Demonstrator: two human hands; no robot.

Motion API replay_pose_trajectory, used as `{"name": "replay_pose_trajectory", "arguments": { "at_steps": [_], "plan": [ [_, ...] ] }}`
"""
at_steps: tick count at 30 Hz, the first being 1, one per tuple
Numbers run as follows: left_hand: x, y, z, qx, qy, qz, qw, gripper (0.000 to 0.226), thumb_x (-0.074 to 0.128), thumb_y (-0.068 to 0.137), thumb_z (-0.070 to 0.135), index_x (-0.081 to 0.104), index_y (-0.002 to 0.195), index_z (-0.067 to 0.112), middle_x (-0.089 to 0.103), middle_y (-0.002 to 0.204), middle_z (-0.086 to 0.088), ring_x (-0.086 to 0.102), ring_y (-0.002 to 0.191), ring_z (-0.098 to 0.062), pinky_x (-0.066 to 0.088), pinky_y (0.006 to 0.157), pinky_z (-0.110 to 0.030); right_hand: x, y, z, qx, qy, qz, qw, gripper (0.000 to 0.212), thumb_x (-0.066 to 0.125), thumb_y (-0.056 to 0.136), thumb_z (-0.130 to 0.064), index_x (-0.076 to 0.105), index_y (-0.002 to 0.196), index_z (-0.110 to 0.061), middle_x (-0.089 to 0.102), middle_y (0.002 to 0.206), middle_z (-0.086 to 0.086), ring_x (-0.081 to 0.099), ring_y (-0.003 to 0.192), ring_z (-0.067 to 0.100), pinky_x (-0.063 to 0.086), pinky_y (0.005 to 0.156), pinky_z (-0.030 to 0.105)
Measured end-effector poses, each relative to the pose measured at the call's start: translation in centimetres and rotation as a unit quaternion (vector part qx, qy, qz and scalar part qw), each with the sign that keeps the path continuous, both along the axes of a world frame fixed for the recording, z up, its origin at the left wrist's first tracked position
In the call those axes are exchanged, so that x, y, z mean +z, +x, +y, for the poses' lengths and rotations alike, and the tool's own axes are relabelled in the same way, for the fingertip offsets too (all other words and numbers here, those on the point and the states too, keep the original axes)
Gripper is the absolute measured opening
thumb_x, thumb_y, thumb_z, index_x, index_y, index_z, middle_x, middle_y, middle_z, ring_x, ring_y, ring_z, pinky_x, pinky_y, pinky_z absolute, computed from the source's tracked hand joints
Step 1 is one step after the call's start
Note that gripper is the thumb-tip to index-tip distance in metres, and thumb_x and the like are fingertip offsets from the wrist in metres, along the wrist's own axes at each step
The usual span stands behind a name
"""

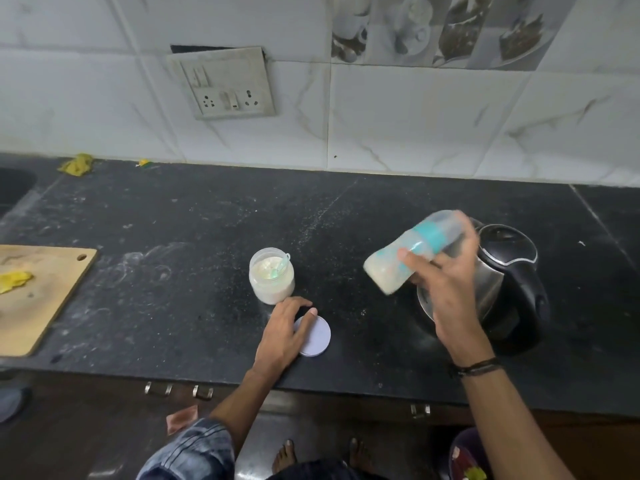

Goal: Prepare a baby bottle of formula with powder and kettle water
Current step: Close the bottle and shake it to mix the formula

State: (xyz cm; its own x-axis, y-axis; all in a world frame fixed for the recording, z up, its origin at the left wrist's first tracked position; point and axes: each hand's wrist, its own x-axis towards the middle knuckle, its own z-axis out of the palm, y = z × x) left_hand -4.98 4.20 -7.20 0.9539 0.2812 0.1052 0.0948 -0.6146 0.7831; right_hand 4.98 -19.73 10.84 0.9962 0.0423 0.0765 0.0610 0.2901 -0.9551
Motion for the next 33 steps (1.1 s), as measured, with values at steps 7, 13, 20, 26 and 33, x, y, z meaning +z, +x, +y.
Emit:
{"name": "replay_pose_trajectory", "arguments": {
  "at_steps": [7, 13, 20, 26, 33],
  "plan": [
    [0.1, 0.0, 0.0, 0.003, 0.002, 0.006, 1.0, 0.018, 0.054, 0.104, 0.046, 0.063, 0.114, 0.034, 0.058, 0.117, 0.023, 0.05, 0.118, 0.002, 0.039, 0.101, -0.023, -0.1, 0.0, 0.2, -0.033, 0.042, 0.014, 0.998, 0.099, 0.091, 0.072, -0.011, 0.036, 0.149, -0.039, 0.071, 0.126, -0.003, 0.073, 0.109, 0.016, 0.064, 0.078, 0.038],
    [0.3, 0.0, -0.1, 0.0, -0.001, 0.0, 1.0, 0.023, 0.051, 0.103, 0.051, 0.062, 0.113, 0.034, 0.058, 0.116, 0.022, 0.051, 0.117, -0.001, 0.041, 0.1, -0.024, -0.1, 0.1, 0.0, -0.053, 0.072, 0.016, 0.996, 0.097, 0.091, 0.073, -0.016, 0.035, 0.15, -0.036, 0.064, 0.135, 0.002, 0.071, 0.118, 0.023, 0.064, 0.081, 0.043],
    [0.1, 0.1, 0.0, -0.002, 0.001, -0.003, 1.0, 0.024, 0.05, 0.103, 0.052, 0.062, 0.113, 0.034, 0.058, 0.116, 0.022, 0.052, 0.117, -0.001, 0.043, 0.1, -0.027, 0.0, 0.0, 0.4, -0.02, 0.06, 0.001, 0.998, 0.1, 0.096, 0.069, -0.015, 0.038, 0.147, -0.04, 0.065, 0.137, 0.005, 0.072, 0.116, 0.022, 0.062, 0.084, 0.039],
    [0.0, 0.0, 0.1, -0.004, 0.006, -0.007, 1.0, 0.026, 0.05, 0.103, 0.052, 0.063, 0.113, 0.033, 0.058, 0.116, 0.021, 0.052, 0.115, -0.001, 0.043, 0.1, -0.027, -0.1, -0.2, 0.4, 0.017, 0.023, 0.007, 1.0, 0.091, 0.09, 0.073, -0.008, 0.043, 0.142, -0.044, 0.073, 0.126, -0.001, 0.073, 0.114, 0.024, 0.063, 0.082, 0.039],
    [0.0, 0.0, 0.1, -0.004, 0.013, -0.008, 1.0, 0.027, 0.05, 0.103, 0.051, 0.063, 0.113, 0.03, 0.059, 0.116, 0.017, 0.052, 0.113, -0.003, 0.043, 0.099, -0.027, -0.1, -0.3, 0.5, 0.025, 0.011, -0.004, 1.0, 0.09, 0.081, 0.082, 0.008, 0.039, 0.146, -0.037, 0.074, 0.121, -0.004, 0.073, 0.111, 0.021, 0.063, 0.082, 0.036]
  ]
}}
